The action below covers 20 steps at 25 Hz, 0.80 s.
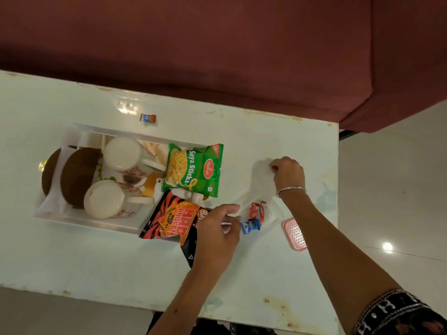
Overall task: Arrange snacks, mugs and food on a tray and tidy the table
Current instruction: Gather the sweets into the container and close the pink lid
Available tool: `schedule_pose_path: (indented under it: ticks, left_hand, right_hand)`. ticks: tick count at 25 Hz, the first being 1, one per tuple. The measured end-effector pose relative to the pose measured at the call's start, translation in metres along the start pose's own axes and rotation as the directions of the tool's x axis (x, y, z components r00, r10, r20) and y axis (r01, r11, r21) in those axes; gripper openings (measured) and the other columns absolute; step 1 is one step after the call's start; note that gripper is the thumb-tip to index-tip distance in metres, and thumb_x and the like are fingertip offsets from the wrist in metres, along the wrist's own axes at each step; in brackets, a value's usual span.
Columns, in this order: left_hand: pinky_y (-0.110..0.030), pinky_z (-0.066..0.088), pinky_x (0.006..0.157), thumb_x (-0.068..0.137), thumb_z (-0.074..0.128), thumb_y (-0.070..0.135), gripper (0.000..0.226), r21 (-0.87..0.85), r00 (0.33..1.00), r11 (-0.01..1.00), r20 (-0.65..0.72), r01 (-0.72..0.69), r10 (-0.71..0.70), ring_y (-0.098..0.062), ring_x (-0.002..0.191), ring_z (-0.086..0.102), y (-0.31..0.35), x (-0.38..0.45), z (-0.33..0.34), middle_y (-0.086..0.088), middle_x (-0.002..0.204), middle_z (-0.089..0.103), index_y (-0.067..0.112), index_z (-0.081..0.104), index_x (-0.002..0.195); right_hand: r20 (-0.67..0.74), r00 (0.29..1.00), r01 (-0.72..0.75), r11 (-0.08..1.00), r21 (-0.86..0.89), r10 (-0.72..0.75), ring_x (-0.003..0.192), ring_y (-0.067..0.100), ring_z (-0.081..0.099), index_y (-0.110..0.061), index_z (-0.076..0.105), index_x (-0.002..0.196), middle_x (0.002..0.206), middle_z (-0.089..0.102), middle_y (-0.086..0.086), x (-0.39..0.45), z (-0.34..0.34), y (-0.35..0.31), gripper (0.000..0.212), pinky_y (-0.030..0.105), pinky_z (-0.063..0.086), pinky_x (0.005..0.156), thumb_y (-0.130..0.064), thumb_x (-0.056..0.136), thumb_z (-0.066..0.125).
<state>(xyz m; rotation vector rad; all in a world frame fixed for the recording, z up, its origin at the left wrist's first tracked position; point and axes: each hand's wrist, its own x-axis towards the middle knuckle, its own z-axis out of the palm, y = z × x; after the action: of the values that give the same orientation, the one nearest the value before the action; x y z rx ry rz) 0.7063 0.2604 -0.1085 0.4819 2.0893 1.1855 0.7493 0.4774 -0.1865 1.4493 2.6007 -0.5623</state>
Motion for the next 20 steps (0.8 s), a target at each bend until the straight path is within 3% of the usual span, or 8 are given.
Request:
schedule_pose_path:
  ticks: [2, 4, 7, 10, 12, 14, 17, 20]
  left_hand:
    - [-0.005, 0.048, 0.066, 0.083, 0.059, 0.002, 0.025, -0.007, 1.0, 1.0, -0.007, -0.015, 0.015, -0.004, 0.081, 0.064, -0.002, 0.005, -0.008, 0.004, 0.091, 0.069, 0.016, 0.066, 0.102]
    - [-0.005, 0.048, 0.067, 0.083, 0.06, 0.003, 0.025, -0.011, 1.0, 1.0, -0.003, -0.022, 0.022, -0.005, 0.082, 0.064, -0.004, 0.008, -0.013, 0.004, 0.091, 0.068, 0.016, 0.066, 0.103]
    - [-0.006, 0.049, 0.068, 0.083, 0.059, 0.001, 0.026, -0.041, 1.0, 0.999, 0.003, -0.01, 0.01, -0.004, 0.083, 0.064, -0.004, 0.01, -0.017, 0.003, 0.095, 0.068, 0.015, 0.065, 0.104]
    - [-0.007, 0.049, 0.067, 0.082, 0.059, 0.003, 0.025, -0.042, 0.999, 0.999, 0.009, -0.032, 0.032, 0.003, 0.081, 0.063, 0.0, 0.017, -0.02, 0.006, 0.094, 0.068, 0.016, 0.065, 0.102]
    - [-0.007, 0.049, 0.064, 0.082, 0.061, 0.006, 0.022, -0.046, 0.998, 0.997, -0.035, -0.057, 0.056, 0.002, 0.078, 0.063, 0.009, 0.031, -0.025, 0.004, 0.095, 0.068, 0.016, 0.066, 0.101]
    - [-0.015, 0.054, 0.068, 0.082, 0.062, 0.009, 0.02, -0.005, 0.988, 0.994, -0.104, -0.111, 0.11, -0.004, 0.078, 0.063, 0.024, 0.058, -0.037, -0.003, 0.098, 0.069, 0.011, 0.065, 0.102]
    - [-0.024, 0.051, 0.079, 0.085, 0.059, 0.013, 0.025, 0.295, 0.948, 0.937, -0.199, -0.185, 0.25, -0.015, 0.093, 0.059, 0.044, 0.128, -0.066, -0.01, 0.107, 0.065, 0.008, 0.061, 0.109]
    - [-0.036, 0.045, 0.089, 0.084, 0.056, 0.009, 0.04, 0.616, 0.96, 0.783, -0.157, -0.089, 0.232, -0.031, 0.11, 0.052, 0.049, 0.202, -0.097, -0.019, 0.118, 0.055, 0.002, 0.048, 0.122]
  right_hand:
    - [-0.057, 0.988, -0.127, 0.973, 0.192, 0.14, 0.095, 0.034, 0.064, -0.005, 0.071, 0.102, 0.103, 0.07, 0.018, -0.009, -0.01, 0.0, 0.028, 0.028, 0.048, 0.083, 0.003, 0.084, 0.051]
    - [-0.157, 0.937, -0.221, 0.877, 0.426, 0.312, 0.087, 0.028, 0.068, -0.006, 0.072, 0.097, 0.096, 0.074, 0.015, -0.028, -0.028, -0.003, 0.022, 0.01, 0.042, 0.074, 0.001, 0.083, 0.056]
    - [-0.173, 0.918, -0.198, 0.79, 0.58, 0.357, 0.073, 0.012, 0.064, -0.015, 0.074, 0.089, 0.087, 0.074, 0.005, -0.079, -0.04, -0.018, 0.02, -0.006, 0.037, 0.063, -0.001, 0.08, 0.062]
    - [0.006, 0.963, -0.221, 0.773, 0.595, 0.27, 0.074, 0.004, 0.064, -0.018, 0.073, 0.089, 0.096, 0.072, 0.002, -0.126, -0.03, -0.04, 0.028, 0.0, 0.042, 0.069, 0.004, 0.079, 0.06]
    - [0.011, 0.96, -0.238, 0.796, 0.557, 0.28, 0.099, 0.018, 0.065, -0.013, 0.071, 0.099, 0.124, 0.062, 0.008, -0.143, -0.017, -0.049, 0.038, 0.016, 0.045, 0.09, 0.012, 0.075, 0.058]
    - [-0.066, 0.927, -0.297, 0.833, 0.467, 0.368, 0.126, 0.037, 0.045, -0.013, 0.065, 0.114, 0.144, 0.04, 0.016, -0.153, -0.007, -0.054, 0.051, 0.038, 0.038, 0.104, 0.015, 0.071, 0.058]
    - [-0.041, 0.872, -0.421, 0.791, 0.443, 0.488, 0.135, 0.041, 0.032, -0.015, 0.058, 0.123, 0.151, 0.023, 0.021, -0.159, 0.0, -0.061, 0.056, 0.046, 0.034, 0.107, 0.01, 0.074, 0.059]
    - [0.05, 0.847, -0.493, 0.746, 0.447, 0.53, 0.131, 0.039, 0.039, -0.015, 0.057, 0.124, 0.151, 0.023, 0.02, -0.158, 0.004, -0.062, 0.052, 0.043, 0.039, 0.102, 0.009, 0.077, 0.056]
